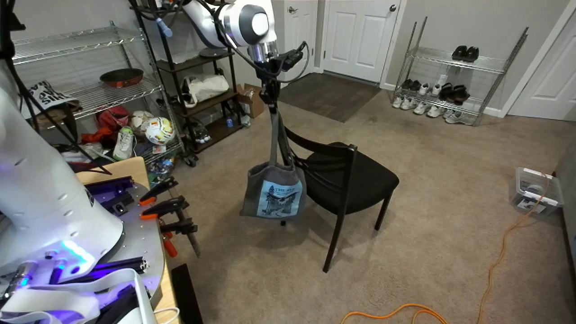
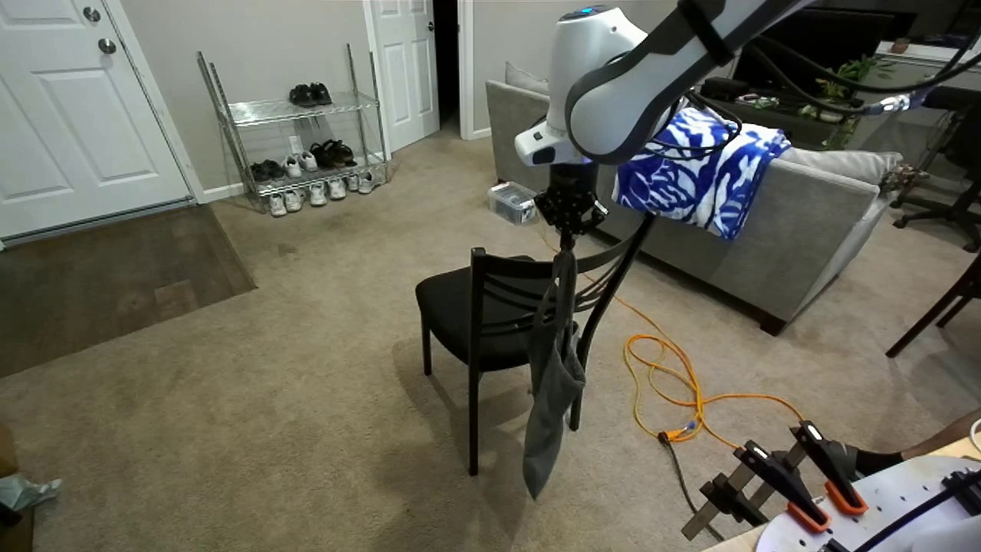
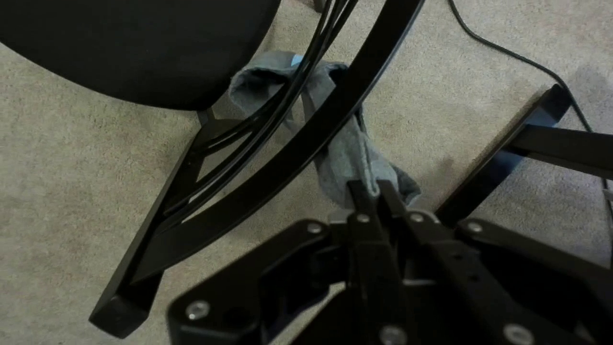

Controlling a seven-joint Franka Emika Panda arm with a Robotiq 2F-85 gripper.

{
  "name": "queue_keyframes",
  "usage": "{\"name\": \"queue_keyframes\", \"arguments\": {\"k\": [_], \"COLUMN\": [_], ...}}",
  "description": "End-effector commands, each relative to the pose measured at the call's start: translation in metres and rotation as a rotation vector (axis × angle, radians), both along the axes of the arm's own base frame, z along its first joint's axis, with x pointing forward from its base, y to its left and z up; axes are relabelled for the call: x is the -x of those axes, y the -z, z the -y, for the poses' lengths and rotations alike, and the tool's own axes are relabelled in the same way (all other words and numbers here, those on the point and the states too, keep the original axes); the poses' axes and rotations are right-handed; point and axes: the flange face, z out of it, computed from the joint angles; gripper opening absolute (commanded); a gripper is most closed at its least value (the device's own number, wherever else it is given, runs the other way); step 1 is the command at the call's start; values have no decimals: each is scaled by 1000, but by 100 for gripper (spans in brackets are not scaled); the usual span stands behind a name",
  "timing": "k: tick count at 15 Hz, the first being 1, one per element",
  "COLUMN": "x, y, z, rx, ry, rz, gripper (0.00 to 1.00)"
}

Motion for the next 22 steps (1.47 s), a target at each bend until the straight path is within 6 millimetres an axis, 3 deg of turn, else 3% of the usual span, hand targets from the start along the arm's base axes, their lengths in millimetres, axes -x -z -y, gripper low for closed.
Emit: {"name": "queue_keyframes", "arguments": {"k": [1, 8, 21, 22], "x": [7, 13, 10, 11], "y": [-5, -3, -7, -1], "z": [-26, -69, -65, -67], "rx": [28, 46, 48, 24], "ry": [-30, -115, -125, -126], "rz": [13, 30, 39, 24], "gripper": [2, 2, 2, 8]}}
